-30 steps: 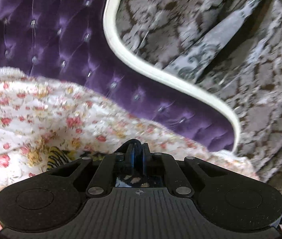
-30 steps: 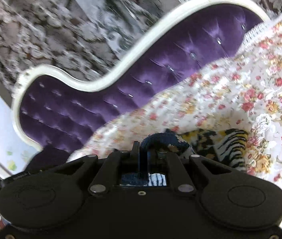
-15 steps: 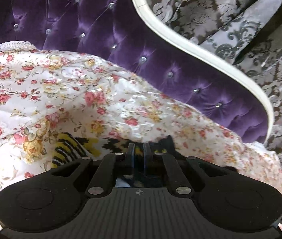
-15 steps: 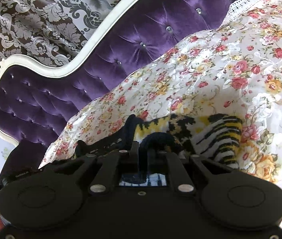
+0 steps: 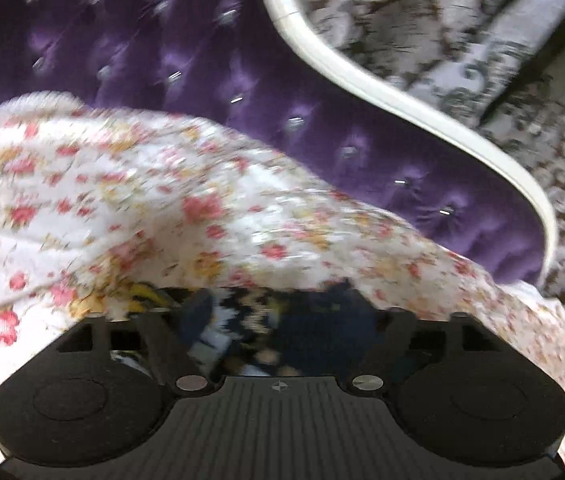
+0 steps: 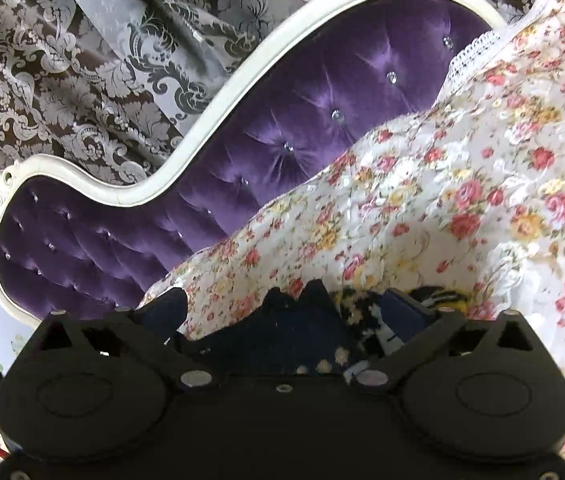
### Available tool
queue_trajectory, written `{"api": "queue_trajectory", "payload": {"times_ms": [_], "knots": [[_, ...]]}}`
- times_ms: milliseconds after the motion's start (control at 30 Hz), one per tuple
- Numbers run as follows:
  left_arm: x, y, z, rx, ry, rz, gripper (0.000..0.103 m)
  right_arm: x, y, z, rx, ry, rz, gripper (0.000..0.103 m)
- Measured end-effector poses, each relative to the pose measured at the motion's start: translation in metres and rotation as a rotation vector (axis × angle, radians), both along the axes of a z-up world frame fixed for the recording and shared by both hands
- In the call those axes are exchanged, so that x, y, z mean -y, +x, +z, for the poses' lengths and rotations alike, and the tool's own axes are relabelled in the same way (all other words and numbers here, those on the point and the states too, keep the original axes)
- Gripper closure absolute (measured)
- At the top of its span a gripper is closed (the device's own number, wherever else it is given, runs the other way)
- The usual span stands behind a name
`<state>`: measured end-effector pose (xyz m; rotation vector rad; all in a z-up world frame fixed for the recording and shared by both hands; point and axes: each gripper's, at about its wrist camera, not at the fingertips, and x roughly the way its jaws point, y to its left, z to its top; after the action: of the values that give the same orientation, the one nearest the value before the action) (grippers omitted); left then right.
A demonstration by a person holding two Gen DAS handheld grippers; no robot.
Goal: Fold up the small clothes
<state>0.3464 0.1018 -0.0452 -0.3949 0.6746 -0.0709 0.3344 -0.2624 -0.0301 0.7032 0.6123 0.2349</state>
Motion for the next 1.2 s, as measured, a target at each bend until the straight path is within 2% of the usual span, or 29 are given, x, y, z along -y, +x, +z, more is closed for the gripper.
{"api": "queue_trajectory", "payload": {"times_ms": [67,100,167,467,600,733,933,1067,1200], "knots": [[0.012,-0.009,0.013,0.017,0.026,-0.048,0.022,-0.001,0.0,0.004,0.003,-0.02,0.009,0.0],[0.018,-0.013,0.019,0.017,0.04,-0.073,0.016,-0.001,-0.001,0.005,0.006,-0.03,0.012,0.0],[0.031,-0.022,0.029,0.0,0.074,-0.127,0.012,-0.002,-0.003,0.008,0.014,-0.055,0.009,0.0],[0.085,-0.079,0.048,-0.005,0.202,-0.192,0.006,0.003,-0.01,0.016,-0.006,-0.109,0.006,0.0],[0.105,-0.091,0.037,-0.035,0.293,-0.239,0.006,0.008,-0.013,0.015,-0.038,-0.114,0.016,0.0],[0.122,-0.091,0.011,-0.076,0.402,-0.25,0.006,0.009,-0.015,0.014,-0.076,-0.163,0.027,0.0],[0.125,-0.072,-0.026,-0.137,0.443,-0.209,0.006,0.011,-0.016,0.013,-0.099,-0.157,0.051,0.0],[0.124,-0.058,-0.037,-0.156,0.452,-0.191,0.0,0.009,-0.015,0.013,-0.11,-0.168,0.067,0.0],[0.122,-0.055,-0.043,-0.155,0.434,-0.185,0.0,0.008,-0.014,0.011,-0.127,-0.177,0.074,0.0]]}}
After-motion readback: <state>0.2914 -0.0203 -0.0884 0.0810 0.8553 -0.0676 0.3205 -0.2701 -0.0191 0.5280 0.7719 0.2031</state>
